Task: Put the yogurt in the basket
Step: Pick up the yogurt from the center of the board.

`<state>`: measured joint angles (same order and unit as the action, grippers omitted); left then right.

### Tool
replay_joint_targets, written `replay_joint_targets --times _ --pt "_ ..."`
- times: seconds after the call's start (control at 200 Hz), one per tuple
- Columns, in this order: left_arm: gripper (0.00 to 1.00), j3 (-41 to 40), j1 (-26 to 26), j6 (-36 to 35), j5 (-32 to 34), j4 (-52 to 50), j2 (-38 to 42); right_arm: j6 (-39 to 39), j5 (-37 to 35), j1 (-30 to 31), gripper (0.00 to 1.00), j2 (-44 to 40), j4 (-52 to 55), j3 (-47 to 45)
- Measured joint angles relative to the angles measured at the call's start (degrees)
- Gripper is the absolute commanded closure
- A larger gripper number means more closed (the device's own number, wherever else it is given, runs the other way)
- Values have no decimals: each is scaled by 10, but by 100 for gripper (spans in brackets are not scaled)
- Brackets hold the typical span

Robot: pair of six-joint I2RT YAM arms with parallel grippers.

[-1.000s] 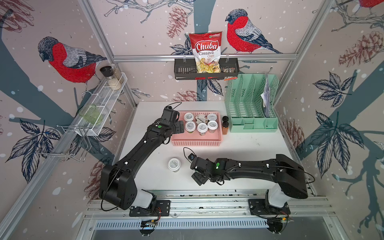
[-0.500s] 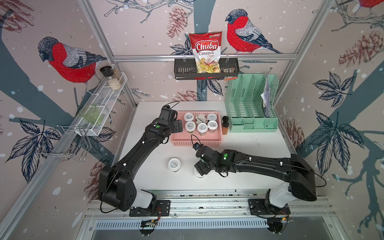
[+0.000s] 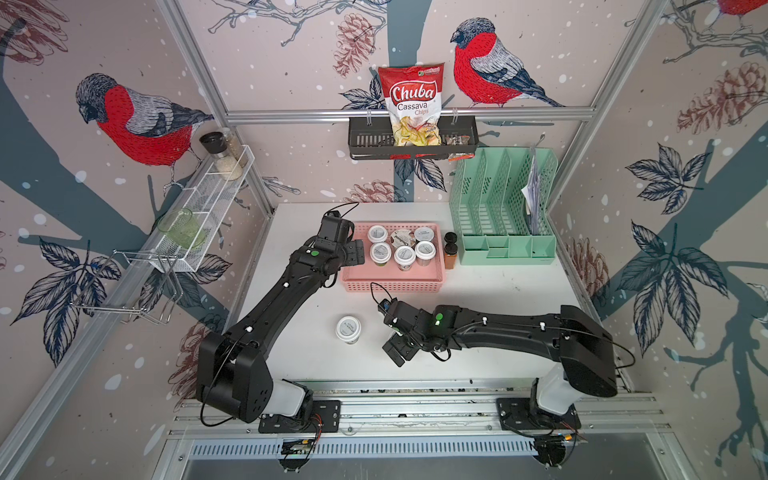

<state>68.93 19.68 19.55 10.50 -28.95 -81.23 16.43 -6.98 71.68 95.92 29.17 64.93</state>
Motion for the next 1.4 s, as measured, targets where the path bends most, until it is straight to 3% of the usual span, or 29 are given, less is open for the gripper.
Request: replay_joint_targets --times 0.235,1.401 --pt "9 0 0 0 0 0 -2 0 0 -1 10 12 -1 -1" --pt "10 0 0 0 0 0 -10 0 1 -12 21 16 -17 -12"
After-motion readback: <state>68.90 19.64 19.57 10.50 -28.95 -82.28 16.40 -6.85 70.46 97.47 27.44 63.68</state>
